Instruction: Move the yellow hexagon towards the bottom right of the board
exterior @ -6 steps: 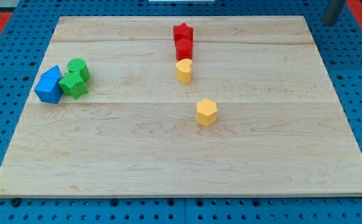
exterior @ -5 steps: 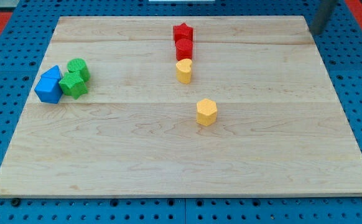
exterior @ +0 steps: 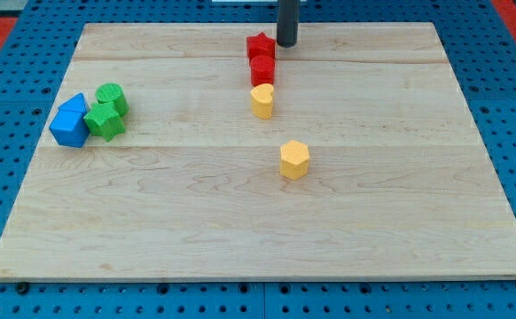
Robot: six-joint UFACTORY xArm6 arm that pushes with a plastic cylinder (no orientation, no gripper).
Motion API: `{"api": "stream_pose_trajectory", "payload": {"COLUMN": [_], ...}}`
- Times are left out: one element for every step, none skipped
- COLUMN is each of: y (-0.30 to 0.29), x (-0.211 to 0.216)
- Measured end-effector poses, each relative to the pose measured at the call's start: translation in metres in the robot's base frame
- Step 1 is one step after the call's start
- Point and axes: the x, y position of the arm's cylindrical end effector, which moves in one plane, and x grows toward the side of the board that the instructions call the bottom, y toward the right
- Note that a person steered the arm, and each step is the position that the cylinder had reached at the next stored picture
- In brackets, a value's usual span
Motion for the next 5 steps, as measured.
{"api": "stream_pose_trajectory", "payload": {"y": [0.002,0.025,0.025,0.011,-0.017], "x": [0.030,0.041,0.098,0.141,0.172]}}
